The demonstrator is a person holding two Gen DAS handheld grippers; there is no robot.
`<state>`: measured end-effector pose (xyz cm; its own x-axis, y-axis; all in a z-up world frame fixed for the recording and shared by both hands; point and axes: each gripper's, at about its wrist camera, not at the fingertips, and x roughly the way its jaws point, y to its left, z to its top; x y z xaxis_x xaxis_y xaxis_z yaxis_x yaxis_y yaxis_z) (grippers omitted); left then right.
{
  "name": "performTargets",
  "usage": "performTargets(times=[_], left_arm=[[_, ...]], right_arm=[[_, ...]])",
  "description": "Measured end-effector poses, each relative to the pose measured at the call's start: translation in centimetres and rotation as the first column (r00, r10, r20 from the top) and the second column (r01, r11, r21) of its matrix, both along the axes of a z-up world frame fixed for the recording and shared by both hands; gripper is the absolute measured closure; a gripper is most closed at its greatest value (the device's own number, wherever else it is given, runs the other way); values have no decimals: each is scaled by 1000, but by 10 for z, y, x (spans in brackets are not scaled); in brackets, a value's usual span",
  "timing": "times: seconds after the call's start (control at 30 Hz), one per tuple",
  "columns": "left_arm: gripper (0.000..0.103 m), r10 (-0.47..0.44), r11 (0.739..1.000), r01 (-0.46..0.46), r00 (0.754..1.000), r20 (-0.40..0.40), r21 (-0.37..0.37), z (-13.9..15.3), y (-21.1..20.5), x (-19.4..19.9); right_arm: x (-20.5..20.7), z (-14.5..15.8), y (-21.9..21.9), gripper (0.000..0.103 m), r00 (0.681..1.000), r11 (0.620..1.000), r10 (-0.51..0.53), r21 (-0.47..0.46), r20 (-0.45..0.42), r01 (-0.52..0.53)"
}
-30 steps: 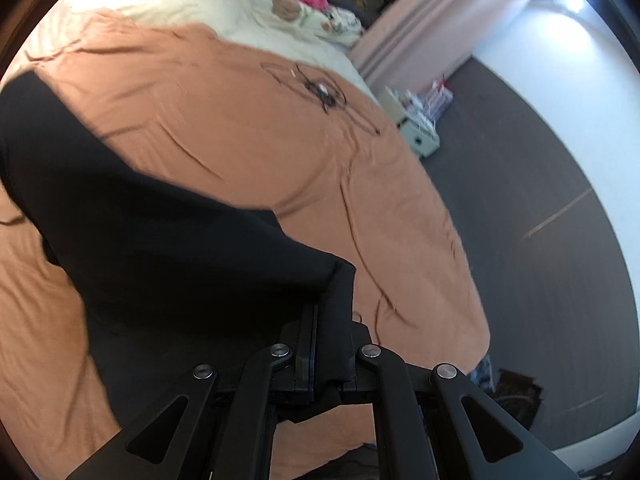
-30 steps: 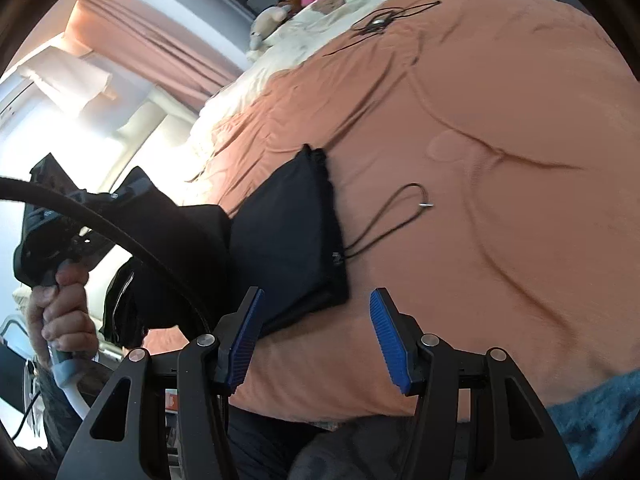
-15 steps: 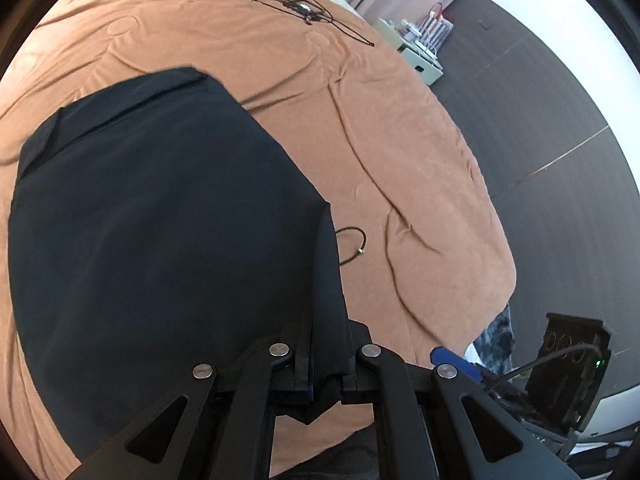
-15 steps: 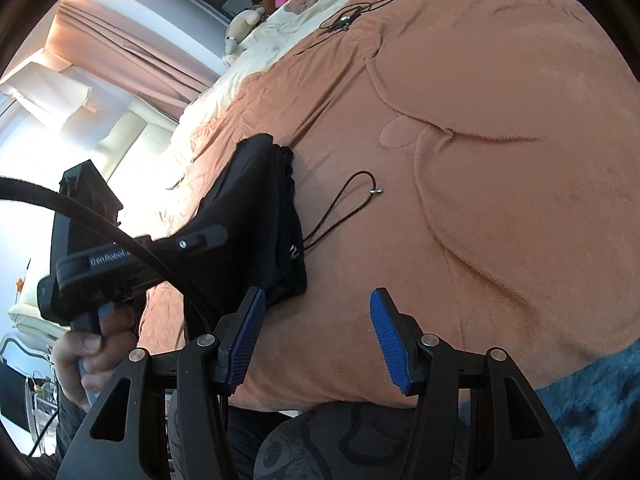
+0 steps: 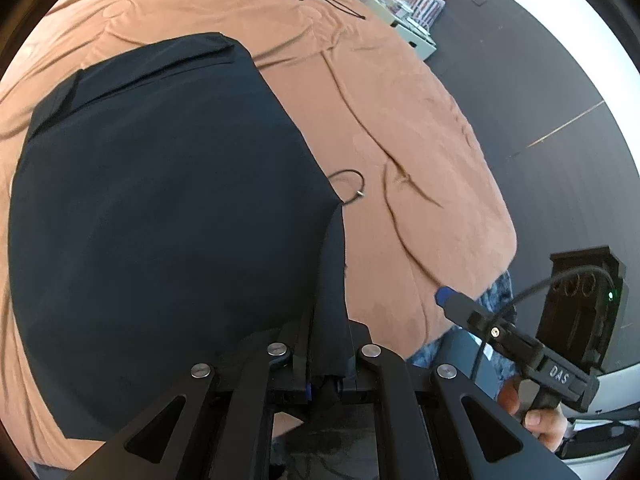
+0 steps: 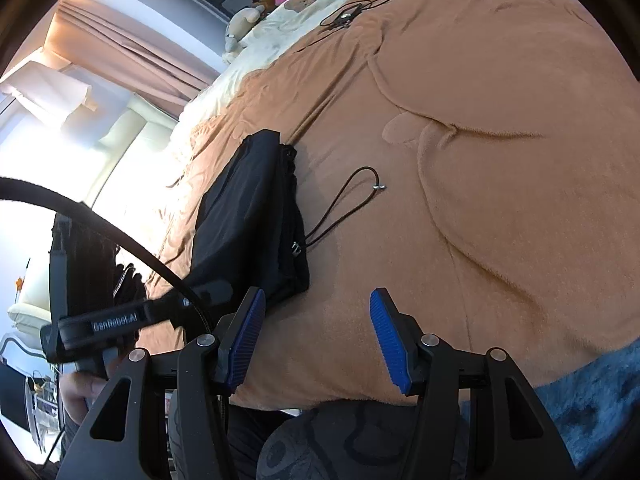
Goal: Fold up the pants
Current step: 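Open the left tool and lay the folded end onto the trousers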
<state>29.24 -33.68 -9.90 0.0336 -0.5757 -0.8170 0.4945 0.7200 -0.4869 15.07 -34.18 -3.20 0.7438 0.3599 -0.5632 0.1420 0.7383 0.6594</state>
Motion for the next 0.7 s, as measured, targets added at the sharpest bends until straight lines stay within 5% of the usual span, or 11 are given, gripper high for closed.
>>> performTargets(times=[0.07, 0.13, 0.2, 0.23, 0.37, 0.7], left_arm=[[92, -12, 1000, 12, 1000, 8, 6, 1, -3, -4], [77, -18, 1000, 18, 1000, -15, -13, 3, -2, -4], [50, -9, 999, 7, 999, -43, -44, 5, 1, -2], [47, 4, 998, -6, 1000, -27, -56, 11, 5, -1], [46, 36, 996, -37, 999, -14, -85, 23, 24, 4], [46, 209, 978, -208, 977, 46, -26, 21, 97, 32]], right_arm=[[0, 1, 0, 50, 1000, 1000, 0, 0, 0, 0], [0, 3, 0, 50, 1000, 1000, 1, -2, 1, -1], [0, 4, 1, 50, 1000, 1000, 7, 5, 5, -7], [2, 5, 1, 50, 1000, 1000, 11, 9, 8, -11], [7, 11, 5, 50, 1000, 1000, 19, 7, 21, -20], [49, 11, 28, 50, 997, 996, 83, -7, 6, -83]])
